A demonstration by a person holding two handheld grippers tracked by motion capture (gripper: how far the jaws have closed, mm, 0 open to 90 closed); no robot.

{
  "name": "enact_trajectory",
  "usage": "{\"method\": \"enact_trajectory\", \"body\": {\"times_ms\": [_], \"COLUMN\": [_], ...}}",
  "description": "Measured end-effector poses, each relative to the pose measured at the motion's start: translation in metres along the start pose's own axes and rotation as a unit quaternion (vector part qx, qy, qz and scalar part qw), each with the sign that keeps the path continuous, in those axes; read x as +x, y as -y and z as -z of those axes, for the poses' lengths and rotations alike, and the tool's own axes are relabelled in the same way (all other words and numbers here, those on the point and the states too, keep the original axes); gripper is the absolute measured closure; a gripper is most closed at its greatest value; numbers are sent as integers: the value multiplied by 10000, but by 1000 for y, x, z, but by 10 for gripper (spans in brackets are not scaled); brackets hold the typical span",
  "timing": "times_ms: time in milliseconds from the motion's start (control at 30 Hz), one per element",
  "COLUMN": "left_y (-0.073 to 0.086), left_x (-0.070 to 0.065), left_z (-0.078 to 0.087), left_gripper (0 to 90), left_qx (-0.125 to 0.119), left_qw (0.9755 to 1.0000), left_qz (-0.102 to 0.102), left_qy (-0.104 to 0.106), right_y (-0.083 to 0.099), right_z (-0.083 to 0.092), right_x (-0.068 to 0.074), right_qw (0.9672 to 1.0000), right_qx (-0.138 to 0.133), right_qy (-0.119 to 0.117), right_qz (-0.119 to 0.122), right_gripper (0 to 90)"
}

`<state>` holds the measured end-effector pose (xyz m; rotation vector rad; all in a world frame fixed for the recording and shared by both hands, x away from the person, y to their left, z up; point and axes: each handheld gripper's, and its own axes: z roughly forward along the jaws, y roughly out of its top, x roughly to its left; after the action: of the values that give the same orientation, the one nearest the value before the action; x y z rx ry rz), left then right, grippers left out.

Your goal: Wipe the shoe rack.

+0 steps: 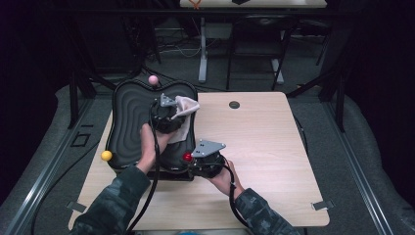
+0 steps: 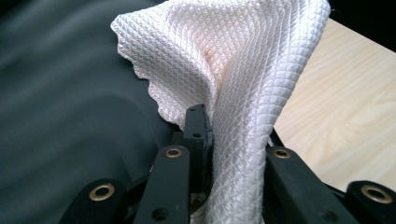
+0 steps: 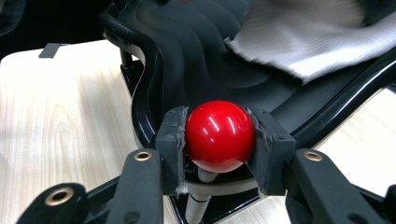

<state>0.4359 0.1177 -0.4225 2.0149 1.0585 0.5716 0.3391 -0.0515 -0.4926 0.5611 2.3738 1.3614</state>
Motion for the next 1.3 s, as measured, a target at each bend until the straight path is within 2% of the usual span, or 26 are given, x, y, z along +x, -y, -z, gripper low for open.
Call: {"method": "enact_trajectory", "body": {"times_ms": [333, 633, 767, 1033, 1300], "left_y": [-27, -45, -48, -48, -43], "left_x": [12, 28, 33, 34, 36], "left_z": [-12, -16, -16, -15, -9], "left_gripper": [780, 775, 773, 767, 782], "left_qx": [-33, -29, -19, 13, -150], "left_qw": [9999, 9994, 9994, 9996, 9997], "left_qz": [-23, 104, 100, 35, 71], "left_qy": [-164, -342, -339, -284, -157], "right_y": [0, 0, 0, 0, 0], "right_z": [0, 0, 0, 0, 0], "right_x": [0, 0, 0, 0, 0], "right_qw": [10000, 10000, 10000, 10000, 10000], "right_qx": [-9, -6, -6, -8, -9], "right_qy": [-3, -2, 0, -10, -5], "right_qz": [-2, 1, 0, 5, 11], "right_gripper": [600, 600, 600, 601, 600]}}
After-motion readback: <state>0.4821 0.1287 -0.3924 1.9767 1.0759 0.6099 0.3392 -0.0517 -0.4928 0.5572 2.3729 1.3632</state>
